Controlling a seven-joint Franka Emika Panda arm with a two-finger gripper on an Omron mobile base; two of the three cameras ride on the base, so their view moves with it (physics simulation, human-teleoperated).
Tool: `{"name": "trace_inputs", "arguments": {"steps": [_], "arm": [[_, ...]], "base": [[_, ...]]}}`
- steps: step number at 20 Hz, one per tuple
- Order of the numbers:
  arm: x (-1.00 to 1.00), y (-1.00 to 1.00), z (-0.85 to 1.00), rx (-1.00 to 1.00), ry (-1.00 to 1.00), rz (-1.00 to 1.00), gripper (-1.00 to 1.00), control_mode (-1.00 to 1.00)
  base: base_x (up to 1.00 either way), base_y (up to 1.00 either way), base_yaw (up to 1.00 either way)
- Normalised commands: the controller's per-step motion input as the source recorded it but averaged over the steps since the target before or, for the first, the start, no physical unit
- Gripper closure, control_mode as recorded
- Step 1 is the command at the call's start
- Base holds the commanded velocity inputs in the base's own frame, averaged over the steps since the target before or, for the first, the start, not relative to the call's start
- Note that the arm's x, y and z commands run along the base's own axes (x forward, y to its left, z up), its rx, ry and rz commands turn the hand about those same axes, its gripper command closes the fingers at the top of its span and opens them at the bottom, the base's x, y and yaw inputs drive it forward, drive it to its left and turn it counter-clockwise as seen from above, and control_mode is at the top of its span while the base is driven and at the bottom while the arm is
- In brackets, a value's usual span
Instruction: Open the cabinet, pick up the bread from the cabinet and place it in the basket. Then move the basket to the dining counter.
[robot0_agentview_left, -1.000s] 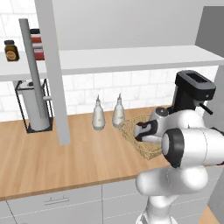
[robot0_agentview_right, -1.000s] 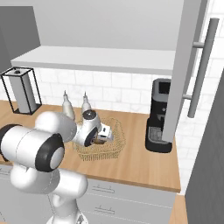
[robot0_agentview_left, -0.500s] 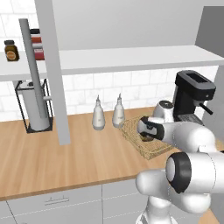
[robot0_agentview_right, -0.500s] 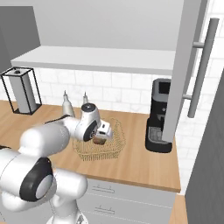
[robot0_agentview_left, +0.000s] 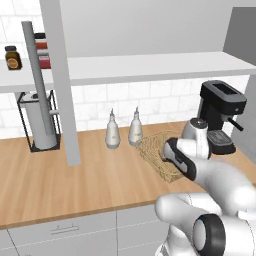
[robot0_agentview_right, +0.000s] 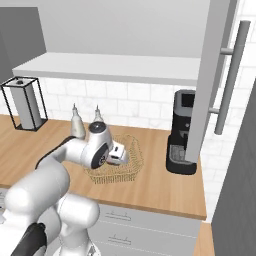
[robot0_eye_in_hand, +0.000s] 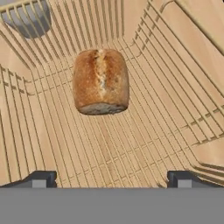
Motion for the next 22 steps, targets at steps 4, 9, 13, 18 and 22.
{"name": "trace_inputs", "arguments": {"steps": [4,9,13,18,22], "arm": [[-0.03,-0.15,0.07,0.05,0.00,-0.28,-1.00,-1.00],[-0.12,-0.24,0.04,0.19,0.03,-0.42,-1.00,-1.00],[0.00,-0.42,0.04,0.26,0.06,-0.36,-1.00,-1.00],[-0.13,-0.38,0.00,0.24,0.10,-0.23,-1.00,-1.00],[0.02,0.18,-0.21,0.15,0.01,-0.16,-1.00,-1.00]], "base": [[0.00,0.00,0.00],[0.00,0.00,0.00],[0.00,0.00,0.00],[0.00,0.00,0.00],[0.00,0.00,0.00]]}}
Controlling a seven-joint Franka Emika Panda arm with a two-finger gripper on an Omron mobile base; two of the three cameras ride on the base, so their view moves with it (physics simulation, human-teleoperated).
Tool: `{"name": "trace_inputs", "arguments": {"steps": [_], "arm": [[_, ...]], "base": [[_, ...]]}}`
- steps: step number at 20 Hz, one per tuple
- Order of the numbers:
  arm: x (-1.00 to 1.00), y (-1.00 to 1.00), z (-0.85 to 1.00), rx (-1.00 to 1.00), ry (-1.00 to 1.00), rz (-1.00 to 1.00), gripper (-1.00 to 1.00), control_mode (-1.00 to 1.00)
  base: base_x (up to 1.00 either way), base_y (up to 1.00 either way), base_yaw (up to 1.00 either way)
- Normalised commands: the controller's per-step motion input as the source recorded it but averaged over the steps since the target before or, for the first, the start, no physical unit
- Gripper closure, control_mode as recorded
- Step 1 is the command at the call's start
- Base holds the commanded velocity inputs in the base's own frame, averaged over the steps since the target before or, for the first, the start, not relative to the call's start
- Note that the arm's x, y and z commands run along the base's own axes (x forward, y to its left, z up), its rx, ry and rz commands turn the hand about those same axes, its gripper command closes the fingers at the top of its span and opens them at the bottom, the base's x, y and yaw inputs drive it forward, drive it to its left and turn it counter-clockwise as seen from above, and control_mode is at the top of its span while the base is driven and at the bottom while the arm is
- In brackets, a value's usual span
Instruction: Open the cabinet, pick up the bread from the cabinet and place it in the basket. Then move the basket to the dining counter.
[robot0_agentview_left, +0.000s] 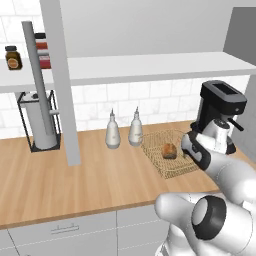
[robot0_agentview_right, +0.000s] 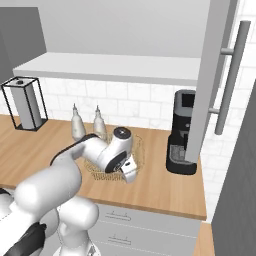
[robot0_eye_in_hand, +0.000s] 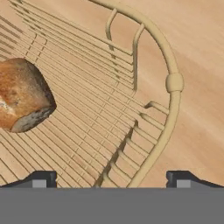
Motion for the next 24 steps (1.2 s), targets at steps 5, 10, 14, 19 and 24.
{"name": "trace_inputs", "arguments": {"steps": [5,10,14,19,24], "arm": [[-0.07,0.20,0.14,0.08,0.00,-0.13,-1.00,-1.00],[0.00,0.20,-0.15,0.00,0.00,-0.15,-1.00,-1.00],[-0.03,0.00,-0.47,0.00,0.00,-0.15,-1.00,-1.00],[0.20,0.00,-0.33,0.00,0.00,-0.12,-1.00,-1.00],[0.22,0.00,-0.09,0.00,0.00,-0.01,-1.00,-1.00]], "base": [[0.00,0.00,0.00],[0.00,0.00,0.00],[0.00,0.00,0.00],[0.00,0.00,0.00],[0.00,0.00,0.00]]}}
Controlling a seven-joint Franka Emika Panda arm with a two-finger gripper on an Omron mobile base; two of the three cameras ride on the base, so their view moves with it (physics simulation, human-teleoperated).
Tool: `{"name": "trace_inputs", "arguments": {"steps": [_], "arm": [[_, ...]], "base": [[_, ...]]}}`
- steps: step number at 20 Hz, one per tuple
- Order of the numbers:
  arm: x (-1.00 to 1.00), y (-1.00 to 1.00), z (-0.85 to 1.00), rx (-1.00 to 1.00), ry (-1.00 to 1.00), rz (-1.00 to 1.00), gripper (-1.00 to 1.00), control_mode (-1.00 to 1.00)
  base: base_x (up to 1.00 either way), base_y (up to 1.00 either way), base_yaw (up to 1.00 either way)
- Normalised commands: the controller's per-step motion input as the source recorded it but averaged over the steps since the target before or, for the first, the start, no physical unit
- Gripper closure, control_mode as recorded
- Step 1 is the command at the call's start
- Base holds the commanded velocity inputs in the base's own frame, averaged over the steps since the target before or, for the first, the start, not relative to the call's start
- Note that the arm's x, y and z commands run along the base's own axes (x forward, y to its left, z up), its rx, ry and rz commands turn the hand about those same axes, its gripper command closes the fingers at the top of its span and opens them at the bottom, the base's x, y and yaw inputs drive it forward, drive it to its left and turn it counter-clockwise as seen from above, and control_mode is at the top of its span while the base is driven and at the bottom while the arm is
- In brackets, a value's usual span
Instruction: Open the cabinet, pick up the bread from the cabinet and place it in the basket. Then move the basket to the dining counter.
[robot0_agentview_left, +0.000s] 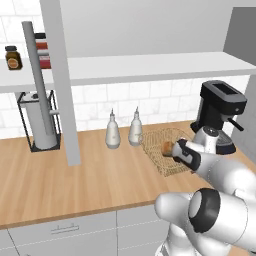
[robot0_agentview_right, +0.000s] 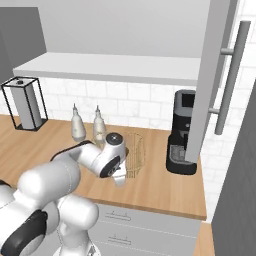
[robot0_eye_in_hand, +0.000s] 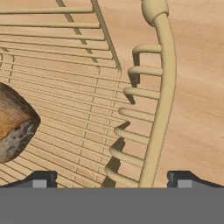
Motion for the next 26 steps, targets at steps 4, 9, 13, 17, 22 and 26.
{"name": "trace_inputs", "arguments": {"steps": [4,9,13,17,22,26], "arm": [[-0.06,0.00,-0.49,0.00,0.01,0.00,1.00,-1.00],[-0.10,0.00,-0.25,0.01,0.00,0.00,1.00,-1.00],[-0.20,0.00,0.04,0.00,0.00,0.00,1.00,-1.00],[-0.36,0.00,0.51,0.07,0.00,0.00,1.00,-1.00],[-0.29,0.01,0.71,0.08,-0.03,0.00,1.00,-1.00],[-0.23,0.08,0.84,0.07,-0.04,0.00,1.00,-1.00]], "base": [[0.00,0.00,0.00],[0.00,0.00,0.00],[0.00,0.00,0.00],[0.00,0.00,0.00],[0.00,0.00,0.00],[0.00,0.00,0.00]]}}
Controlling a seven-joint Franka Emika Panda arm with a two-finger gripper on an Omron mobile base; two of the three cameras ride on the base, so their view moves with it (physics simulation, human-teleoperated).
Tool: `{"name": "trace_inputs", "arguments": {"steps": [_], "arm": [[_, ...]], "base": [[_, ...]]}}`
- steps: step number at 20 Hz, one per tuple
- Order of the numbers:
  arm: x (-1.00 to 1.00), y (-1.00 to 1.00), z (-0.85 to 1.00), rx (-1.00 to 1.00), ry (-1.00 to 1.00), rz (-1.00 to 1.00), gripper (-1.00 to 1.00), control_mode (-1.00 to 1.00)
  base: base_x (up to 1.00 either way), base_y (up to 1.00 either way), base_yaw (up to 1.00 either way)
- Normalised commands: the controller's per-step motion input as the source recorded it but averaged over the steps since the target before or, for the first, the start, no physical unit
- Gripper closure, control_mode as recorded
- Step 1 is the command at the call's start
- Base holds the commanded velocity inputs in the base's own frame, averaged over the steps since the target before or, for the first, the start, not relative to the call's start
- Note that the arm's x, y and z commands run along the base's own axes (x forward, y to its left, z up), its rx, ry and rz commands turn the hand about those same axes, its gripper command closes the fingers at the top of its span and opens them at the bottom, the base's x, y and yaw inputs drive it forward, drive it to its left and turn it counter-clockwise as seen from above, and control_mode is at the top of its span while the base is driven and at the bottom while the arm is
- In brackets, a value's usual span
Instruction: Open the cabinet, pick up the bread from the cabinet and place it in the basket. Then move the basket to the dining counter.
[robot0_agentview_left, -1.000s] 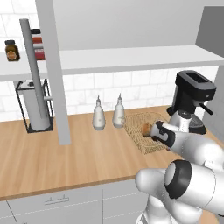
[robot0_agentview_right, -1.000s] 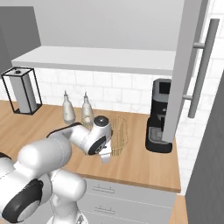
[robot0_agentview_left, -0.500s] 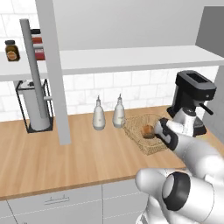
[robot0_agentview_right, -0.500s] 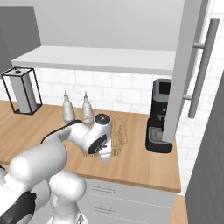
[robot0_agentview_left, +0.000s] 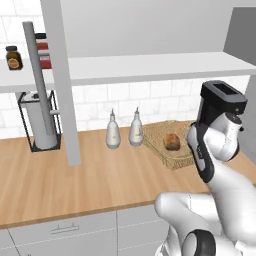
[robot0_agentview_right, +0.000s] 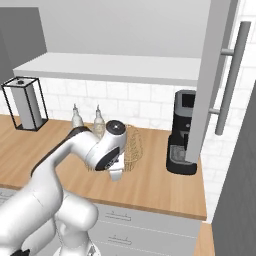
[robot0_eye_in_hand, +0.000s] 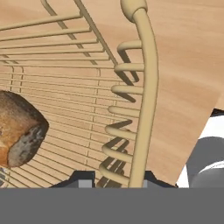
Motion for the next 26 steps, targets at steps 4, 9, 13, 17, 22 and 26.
{"name": "trace_inputs", "arguments": {"steps": [4,9,13,17,22,26], "arm": [[-0.46,0.07,0.87,0.07,0.00,0.00,1.00,-1.00],[-0.51,0.01,0.64,0.03,0.02,0.00,1.00,-1.00],[-0.19,0.29,0.04,0.00,0.03,0.00,1.00,-1.00],[0.00,0.04,0.00,0.00,0.00,0.00,1.00,-1.00],[0.00,0.00,0.00,0.00,0.00,0.00,1.00,-1.00],[0.00,0.00,0.00,0.00,0.00,0.00,1.00,-1.00]], "base": [[0.00,0.00,0.00],[0.00,0.00,0.00],[0.00,0.00,0.00],[0.00,0.00,0.00],[0.00,0.00,0.00],[0.00,0.00,0.00]]}}
